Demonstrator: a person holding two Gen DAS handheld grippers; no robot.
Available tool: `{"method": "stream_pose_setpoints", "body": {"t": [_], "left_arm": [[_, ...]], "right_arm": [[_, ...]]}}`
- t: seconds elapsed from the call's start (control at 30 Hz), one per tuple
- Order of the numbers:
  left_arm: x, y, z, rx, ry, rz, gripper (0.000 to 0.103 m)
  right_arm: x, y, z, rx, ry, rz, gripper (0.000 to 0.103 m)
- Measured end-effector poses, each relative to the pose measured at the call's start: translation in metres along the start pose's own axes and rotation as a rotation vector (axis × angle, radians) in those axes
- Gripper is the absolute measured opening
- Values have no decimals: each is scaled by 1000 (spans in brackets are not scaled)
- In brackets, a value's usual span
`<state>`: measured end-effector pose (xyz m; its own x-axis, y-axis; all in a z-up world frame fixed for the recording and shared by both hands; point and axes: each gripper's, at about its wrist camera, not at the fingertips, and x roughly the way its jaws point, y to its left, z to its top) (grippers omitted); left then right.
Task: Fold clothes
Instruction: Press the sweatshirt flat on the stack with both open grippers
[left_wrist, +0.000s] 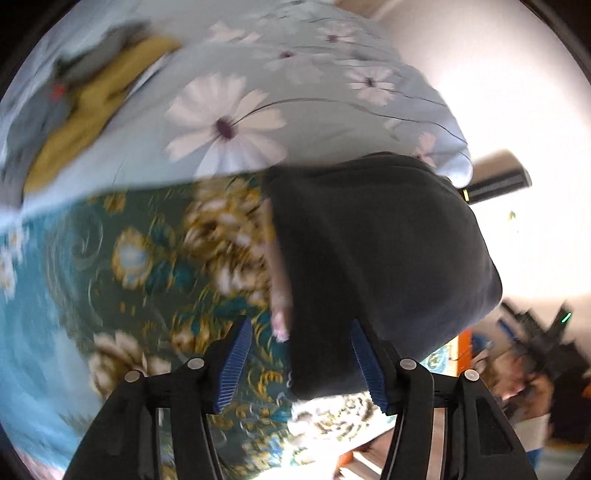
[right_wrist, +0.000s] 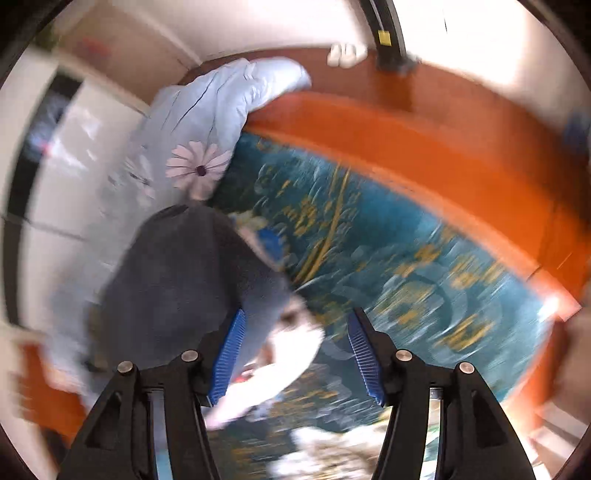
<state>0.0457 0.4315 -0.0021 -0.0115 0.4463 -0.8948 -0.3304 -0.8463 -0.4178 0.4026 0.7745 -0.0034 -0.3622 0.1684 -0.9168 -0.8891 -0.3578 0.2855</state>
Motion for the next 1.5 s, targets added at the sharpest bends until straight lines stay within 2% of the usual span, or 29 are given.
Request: {"method": "stream_pose_setpoints", "body": {"t": [0.03, 0.13, 0.23, 0.33, 0.43, 0.5, 0.6, 0.73, 0.83, 0.9, 1.0, 1.03, 1.13, 1.27, 1.4, 1.5], "left_arm": [[1, -14, 4, 43, -11, 5, 61], [15, -63, 9, 192, -19, -3, 62], [26, -94, 8, 303, -19, 13, 62], [37, -101, 2, 365, -10, 30, 63], [51, -93, -3, 357, 25, 33, 63], [60, -89, -7, 348, 57, 28, 66], [73, -87, -14, 351, 103, 43, 70], [85, -88, -19, 381, 104, 71, 75], [93, -90, -15, 394, 112, 87, 79], [95, -93, -10, 398, 122, 102, 79], [77, -94, -1, 363, 137, 58, 79], [68, -93, 3, 350, 118, 40, 79], [39, -87, 13, 311, 47, -15, 79], [34, -83, 36, 260, -10, 22, 79], [49, -83, 49, 220, 13, 44, 79], [67, -83, 53, 204, 59, 48, 79]], "right_arm": [[-8, 16, 2, -51, -25, -10, 60], [-14, 64, 2, -177, -39, 98, 60], [-2, 118, -12, -349, 21, 230, 60], [9, 138, -24, -462, 57, 241, 60], [25, 126, -29, -516, 49, 151, 60], [47, 112, -34, -522, 104, 74, 60], [59, 95, -44, -485, 144, 94, 62], [65, 83, -54, -460, 156, 108, 64], [71, 82, -57, -479, 153, 92, 66], [81, 77, -54, -443, 166, 109, 68], [86, 72, -48, -405, 180, 119, 69], [83, 72, -45, -409, 185, 114, 69], [64, 76, -36, -428, 181, 117, 69], [37, 89, -16, -447, 120, 179, 69], [45, 130, 2, -496, 89, 189, 69], [65, 157, 11, -527, 113, 196, 69]]}}
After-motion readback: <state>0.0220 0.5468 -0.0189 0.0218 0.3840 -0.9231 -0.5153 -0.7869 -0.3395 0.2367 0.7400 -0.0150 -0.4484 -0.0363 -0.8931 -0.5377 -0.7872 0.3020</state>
